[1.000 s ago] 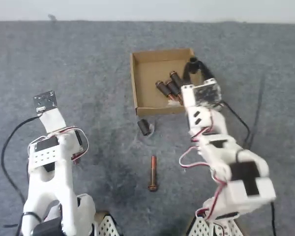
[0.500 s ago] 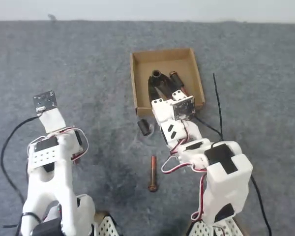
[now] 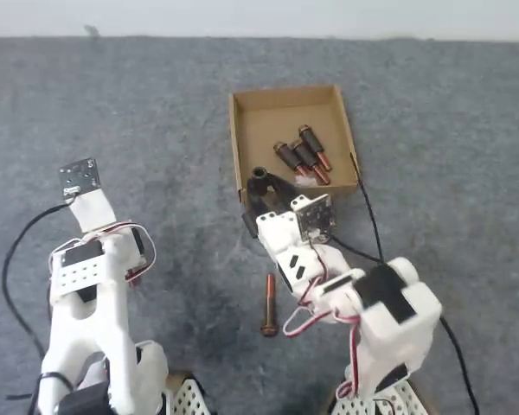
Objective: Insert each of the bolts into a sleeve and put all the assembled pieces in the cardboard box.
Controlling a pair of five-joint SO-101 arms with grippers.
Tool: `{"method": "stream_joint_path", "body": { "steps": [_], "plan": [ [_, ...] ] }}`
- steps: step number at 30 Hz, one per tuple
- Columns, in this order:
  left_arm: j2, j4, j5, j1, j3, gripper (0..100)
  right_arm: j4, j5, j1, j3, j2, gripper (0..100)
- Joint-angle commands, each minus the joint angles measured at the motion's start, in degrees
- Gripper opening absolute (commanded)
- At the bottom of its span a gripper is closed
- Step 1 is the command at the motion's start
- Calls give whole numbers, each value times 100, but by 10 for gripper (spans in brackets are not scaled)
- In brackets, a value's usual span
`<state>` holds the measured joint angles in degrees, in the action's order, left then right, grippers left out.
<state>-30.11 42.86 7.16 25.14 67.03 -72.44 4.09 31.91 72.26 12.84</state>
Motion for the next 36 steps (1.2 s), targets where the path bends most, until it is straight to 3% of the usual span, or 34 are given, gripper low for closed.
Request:
{"method": "stream_joint_path", "body": {
  "steps": [1, 17, 25, 36],
  "plan": [
    [-264, -132, -44, -18, -48, 12, -145, 167, 48, 360, -813, 6],
    [-255, -246, 0, -18, -57, 12, -514, 325, 690, 2286, -2185, 6],
    [-264, -615, 0, -70, -66, 12, -514, 325, 716, 2356, -2132, 6],
    [-273, -2198, 0, -1758, -75, 12, -505, 325, 716, 2356, -2009, 6]
  ]
}}
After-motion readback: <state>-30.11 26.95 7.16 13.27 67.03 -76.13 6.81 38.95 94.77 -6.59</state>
